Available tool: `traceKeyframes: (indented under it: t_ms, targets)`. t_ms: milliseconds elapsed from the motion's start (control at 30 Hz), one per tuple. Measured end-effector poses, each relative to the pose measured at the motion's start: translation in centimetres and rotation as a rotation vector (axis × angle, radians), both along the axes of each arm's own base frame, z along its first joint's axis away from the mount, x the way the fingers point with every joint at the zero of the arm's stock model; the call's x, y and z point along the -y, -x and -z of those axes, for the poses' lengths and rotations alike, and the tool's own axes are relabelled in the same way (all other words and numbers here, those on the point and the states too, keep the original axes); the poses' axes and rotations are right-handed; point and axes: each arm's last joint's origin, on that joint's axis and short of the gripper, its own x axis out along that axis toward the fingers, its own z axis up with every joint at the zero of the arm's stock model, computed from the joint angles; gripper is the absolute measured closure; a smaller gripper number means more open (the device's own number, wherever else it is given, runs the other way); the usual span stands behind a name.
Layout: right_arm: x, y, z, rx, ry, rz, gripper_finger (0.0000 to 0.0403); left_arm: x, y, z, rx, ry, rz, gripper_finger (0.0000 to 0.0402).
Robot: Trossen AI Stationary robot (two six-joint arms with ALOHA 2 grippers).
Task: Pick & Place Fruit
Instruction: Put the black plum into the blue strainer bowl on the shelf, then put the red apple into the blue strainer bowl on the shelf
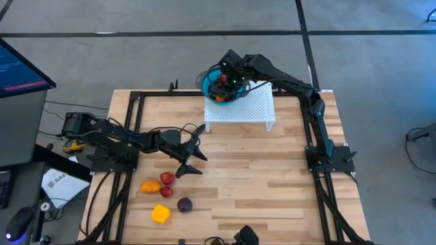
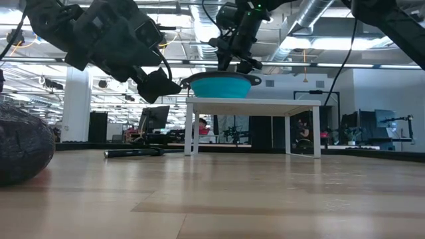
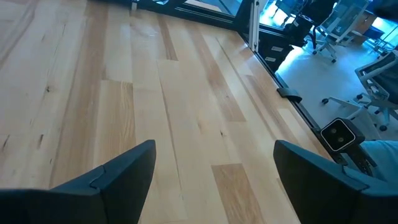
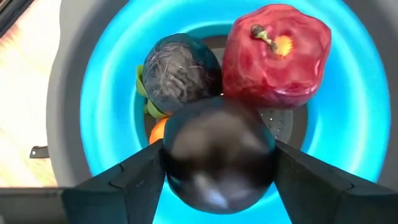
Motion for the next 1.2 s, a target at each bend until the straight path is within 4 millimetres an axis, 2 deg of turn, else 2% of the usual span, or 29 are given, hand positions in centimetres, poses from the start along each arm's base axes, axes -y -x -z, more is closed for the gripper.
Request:
traceKeyframes:
  t_ms: [233, 367, 600, 733, 833, 1033, 1200]
  targets:
    - [0.0, 0.0, 0.0, -0.001, 0.002, -0.002, 0.0059, 0.0, 0.0, 0.0, 0.000, 0.000, 0.000, 0.0083]
    - [0.1, -0.2, -0.2, 0.025, 0.020, -0.003, 0.0031, 0.0, 0.0, 0.0, 0.000, 0.000, 0.000, 0.0083]
    - [-0.1, 0.0, -1.8, 0.055, 0.071, 0.005, 0.0024, 0.0, 0.0, 0.0, 0.000, 0.000, 0.000, 0.0083]
    - [-1.0, -0.2, -3.4, 0.071, 0.135, -0.017, 0.0029, 0.0, 0.0, 0.0, 0.000, 0.000, 0.000, 0.0083]
    - [-2.8, -0.4, -4.9, 0.067, 0.268, -0.041, 0.0037, 0.4, 0.0, 0.0, 0.003, -0.017, -0.003, 0.0083]
    - [-8.4, -0.4, -7.8, 0.022, 0.496, -0.123, 0.0060, 1.5, 0.4, -0.8, 0.039, -0.094, -0.060, 0.0083]
    - [-14.0, 0.4, -9.1, -0.006, 0.521, -0.286, 0.0081, 1.6, 1.3, -2.7, 0.103, -0.116, -0.076, 0.0083]
